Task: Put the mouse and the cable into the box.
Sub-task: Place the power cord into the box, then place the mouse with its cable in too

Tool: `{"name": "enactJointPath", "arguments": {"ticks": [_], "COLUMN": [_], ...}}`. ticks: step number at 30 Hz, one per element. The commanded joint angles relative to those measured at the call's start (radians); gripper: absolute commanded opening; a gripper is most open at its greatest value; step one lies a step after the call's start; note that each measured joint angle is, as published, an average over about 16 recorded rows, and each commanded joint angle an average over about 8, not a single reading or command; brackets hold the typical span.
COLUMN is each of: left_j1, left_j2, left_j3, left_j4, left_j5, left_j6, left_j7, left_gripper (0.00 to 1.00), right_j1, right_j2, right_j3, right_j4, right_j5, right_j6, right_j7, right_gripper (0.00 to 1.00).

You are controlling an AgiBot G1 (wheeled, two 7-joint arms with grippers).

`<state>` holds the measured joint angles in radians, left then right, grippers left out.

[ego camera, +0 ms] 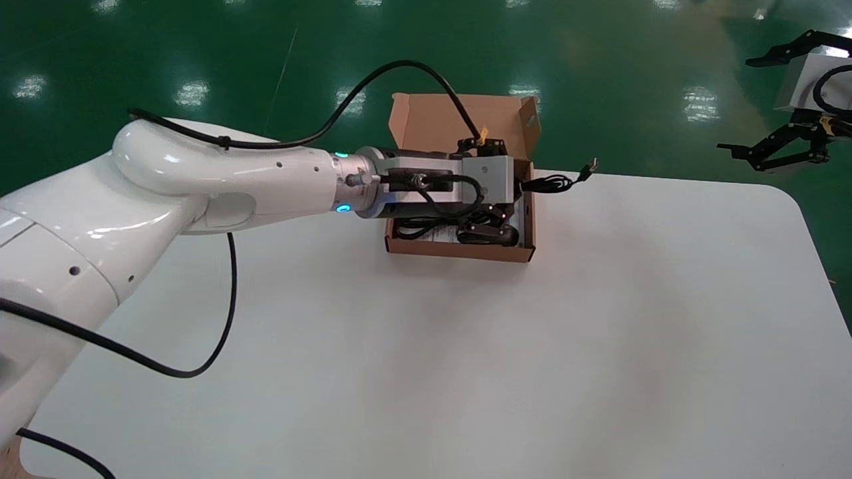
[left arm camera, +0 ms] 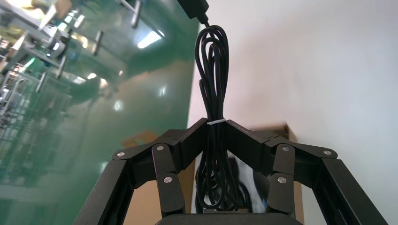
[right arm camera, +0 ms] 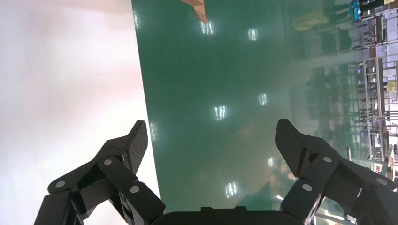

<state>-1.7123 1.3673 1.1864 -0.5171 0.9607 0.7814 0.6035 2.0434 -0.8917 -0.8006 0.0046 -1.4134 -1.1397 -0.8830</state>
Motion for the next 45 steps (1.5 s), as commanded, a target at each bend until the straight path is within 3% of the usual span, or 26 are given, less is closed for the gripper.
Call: {"name": "enactJointPath", "arguments": {"ticks": [1, 11, 18, 19, 25, 27, 45], "left_j1": [-0.008, -0.037, -0.039, -0.038, -0.040, -0.043, -0.033], "left_j2": [0.000, 0.002, 0.003, 0.003, 0.004, 0.004, -0.008], "left_j3": [0.025, 0.129, 0.192, 0.203, 0.258, 0.269, 0.250], "left_j4": [0.005, -0.003, 0.005, 0.010, 0.026, 0.024, 0.010], "left_j5": [0.006, 0.065, 0.082, 0.085, 0.102, 0.105, 0.101], "left_j6": [-0.005, -0.091, -0.129, -0.131, -0.140, -0.143, -0.129], "left_j7": [0.001, 0.061, 0.035, 0.023, -0.059, -0.074, -0.086], "left_gripper": [0.00, 0.00, 0.02, 0.07, 0.82, 1.00, 1.00], "right_j1": [0.003, 0.035, 0.043, 0.044, 0.046, 0.045, 0.034], "right_j2": [0.003, 0.046, 0.061, 0.062, 0.064, 0.064, 0.066], "right_j3": [-0.002, -0.025, -0.034, -0.035, -0.036, -0.036, -0.030], "right_j4": [0.001, 0.004, -0.002, -0.002, -0.001, -0.002, 0.010], "right_j5": [-0.003, -0.035, -0.049, -0.050, -0.052, -0.052, -0.044], "right_j6": [-0.004, -0.034, -0.047, -0.048, -0.058, -0.062, -0.066], "right_j7": [-0.001, -0.013, -0.009, -0.009, -0.010, -0.010, 0.002], "right_gripper": [1.00, 1.00, 1.00, 1.00, 1.00, 1.00, 1.00]}}
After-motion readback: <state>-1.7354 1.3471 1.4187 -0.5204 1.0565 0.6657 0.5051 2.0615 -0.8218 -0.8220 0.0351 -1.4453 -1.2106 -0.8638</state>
